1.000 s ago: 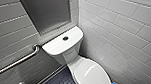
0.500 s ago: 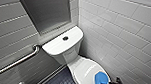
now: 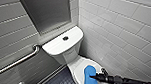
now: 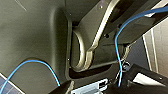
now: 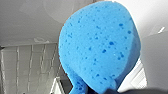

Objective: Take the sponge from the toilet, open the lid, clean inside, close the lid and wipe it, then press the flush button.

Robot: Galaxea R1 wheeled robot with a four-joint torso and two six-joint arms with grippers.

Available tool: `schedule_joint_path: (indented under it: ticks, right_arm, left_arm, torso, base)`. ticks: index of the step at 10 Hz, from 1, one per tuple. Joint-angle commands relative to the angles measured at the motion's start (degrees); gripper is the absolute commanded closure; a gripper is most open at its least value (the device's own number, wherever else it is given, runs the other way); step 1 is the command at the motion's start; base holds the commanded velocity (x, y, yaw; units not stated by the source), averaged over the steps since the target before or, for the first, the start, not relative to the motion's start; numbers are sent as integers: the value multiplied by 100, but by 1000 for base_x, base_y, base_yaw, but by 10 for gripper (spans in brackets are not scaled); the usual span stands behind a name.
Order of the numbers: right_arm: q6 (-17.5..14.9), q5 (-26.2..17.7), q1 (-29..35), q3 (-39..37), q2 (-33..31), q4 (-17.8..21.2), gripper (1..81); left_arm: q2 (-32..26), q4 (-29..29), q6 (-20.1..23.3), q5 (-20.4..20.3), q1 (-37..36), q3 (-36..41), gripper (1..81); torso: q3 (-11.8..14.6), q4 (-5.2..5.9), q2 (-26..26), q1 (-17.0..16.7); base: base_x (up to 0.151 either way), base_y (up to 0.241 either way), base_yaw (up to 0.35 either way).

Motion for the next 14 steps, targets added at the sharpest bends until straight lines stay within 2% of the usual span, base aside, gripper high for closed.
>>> schedule_joint_path:
  ticks: [1, 2, 5, 7, 10, 13, 14]
  right_arm:
    - [17, -1076, 990, -1147, 944, 204, 811]
    - [25, -1201, 1095, -1411, 1261, 204, 811]
    - [25, -1166, 1236, -2412, 2219, 134, 811]
    - [17, -1166, 1087, -3089, 2764, 38, 811]
    - [25, -938, 735, -3679, 2959, 20, 811]
    - [17, -911, 401, -3768, 2915, -77, 811]
    - [25, -911, 305, -3568, 2698, -24, 811]
  left_arm:
    - [-28, -11, 23, 500, 132, 86, 10]
    - [-28, -12, 23, 500, 132, 77, 10]
    - [-28, -20, 23, 509, 132, 68, 10]
    - [-46, -29, 23, 527, 141, 42, 10]
    - [-37, -29, 23, 527, 150, -2, 10]
    - [-37, -29, 23, 518, 167, -2, 10]
    - [-28, -20, 23, 509, 167, -2, 10]
  torso:
    - [0, 0, 0, 0]
    - [0, 0, 0, 0]
    - [0, 0, 2, 0]
    - [0, 0, 2, 0]
    - [0, 0, 2, 0]
    - [0, 0, 2, 0]
    - [0, 0, 2, 0]
  base:
    - [0, 0, 0]
    - [0, 0, 0]
    - [0, 0, 0]
    - [0, 0, 0]
    - [0, 0, 0]
    - [0, 0, 0]
    - [0, 0, 0]
